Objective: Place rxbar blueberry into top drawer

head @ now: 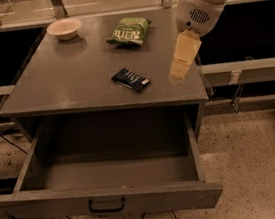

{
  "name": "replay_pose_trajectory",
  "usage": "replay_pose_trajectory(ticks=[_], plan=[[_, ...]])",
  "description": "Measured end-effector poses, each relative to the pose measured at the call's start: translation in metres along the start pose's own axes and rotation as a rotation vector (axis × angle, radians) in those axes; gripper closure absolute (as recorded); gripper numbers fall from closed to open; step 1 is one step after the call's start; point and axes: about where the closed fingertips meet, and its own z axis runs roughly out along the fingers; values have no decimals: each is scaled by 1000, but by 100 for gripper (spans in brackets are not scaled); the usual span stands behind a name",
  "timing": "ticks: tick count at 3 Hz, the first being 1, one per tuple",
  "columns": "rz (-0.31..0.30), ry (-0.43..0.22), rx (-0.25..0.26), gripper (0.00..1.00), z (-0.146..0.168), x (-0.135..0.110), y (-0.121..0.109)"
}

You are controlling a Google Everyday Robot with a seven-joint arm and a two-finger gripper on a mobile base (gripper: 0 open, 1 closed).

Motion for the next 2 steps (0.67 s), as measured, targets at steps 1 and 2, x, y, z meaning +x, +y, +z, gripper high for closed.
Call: replay_pose_trajectory(ticks=[1, 2], plan=[[-1, 0, 0, 0, 0, 0, 0], [32, 36, 32, 0, 6, -2, -6]])
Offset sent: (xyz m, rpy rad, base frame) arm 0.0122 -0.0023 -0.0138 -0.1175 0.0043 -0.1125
